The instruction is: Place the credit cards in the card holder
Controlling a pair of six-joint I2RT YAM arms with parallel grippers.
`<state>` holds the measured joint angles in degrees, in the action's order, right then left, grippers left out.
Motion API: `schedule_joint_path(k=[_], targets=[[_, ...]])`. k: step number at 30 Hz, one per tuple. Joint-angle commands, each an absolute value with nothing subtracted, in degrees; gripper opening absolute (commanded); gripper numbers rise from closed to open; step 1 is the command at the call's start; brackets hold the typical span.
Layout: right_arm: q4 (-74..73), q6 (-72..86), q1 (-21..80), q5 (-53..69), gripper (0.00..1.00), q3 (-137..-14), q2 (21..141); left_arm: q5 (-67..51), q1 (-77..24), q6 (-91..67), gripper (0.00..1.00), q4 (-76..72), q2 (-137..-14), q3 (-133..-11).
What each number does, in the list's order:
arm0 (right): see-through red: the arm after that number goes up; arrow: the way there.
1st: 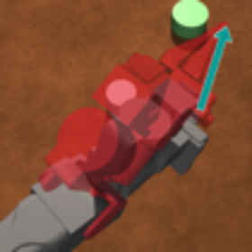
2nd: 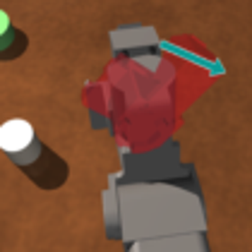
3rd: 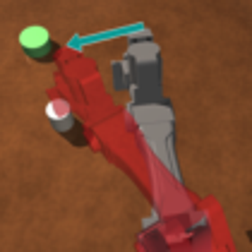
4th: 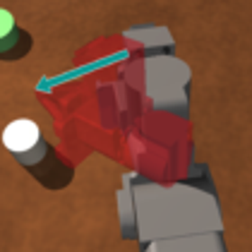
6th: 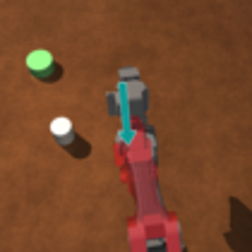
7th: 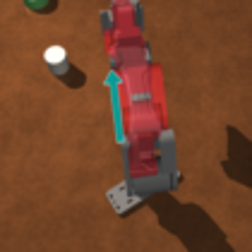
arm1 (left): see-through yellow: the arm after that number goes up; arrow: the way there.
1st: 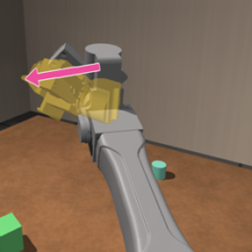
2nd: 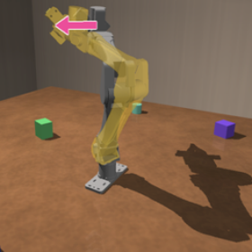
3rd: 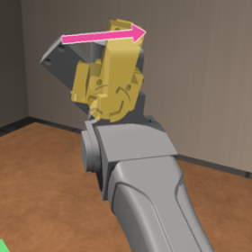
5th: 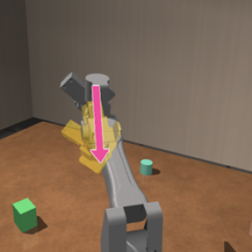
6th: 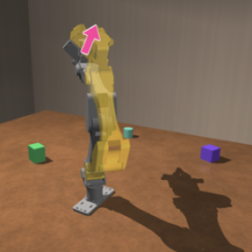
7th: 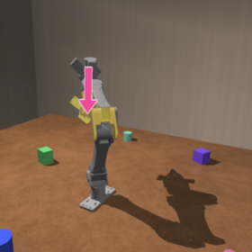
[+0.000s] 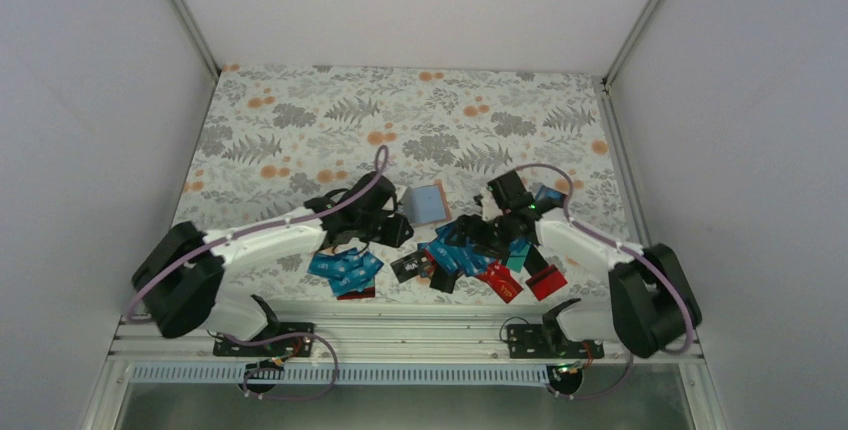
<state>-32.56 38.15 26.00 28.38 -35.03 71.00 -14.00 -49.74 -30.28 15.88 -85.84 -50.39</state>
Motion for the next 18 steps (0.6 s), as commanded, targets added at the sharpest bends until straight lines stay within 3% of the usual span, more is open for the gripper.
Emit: schedule_joint_path(k=[1, 8, 18], targets=[[-35.8, 39.3, 22.9, 23.2, 0.83, -33.5, 67.6, -16.9, -53.4, -27.1, 0.21, 12.6, -89.5, -54.8], [-31.2, 36.2, 20.0, 19.5, 0.69, -32.6, 68.8, -20.6, -58.3, -45.6, 0.45, 5.2, -91.2, -50.3], [-23.4, 34.9, 18.5, 17.0, 0.4, -31.4, 73.6, -23.0, -64.3, -65.6, 0.55, -7.6, -97.6, -47.6]])
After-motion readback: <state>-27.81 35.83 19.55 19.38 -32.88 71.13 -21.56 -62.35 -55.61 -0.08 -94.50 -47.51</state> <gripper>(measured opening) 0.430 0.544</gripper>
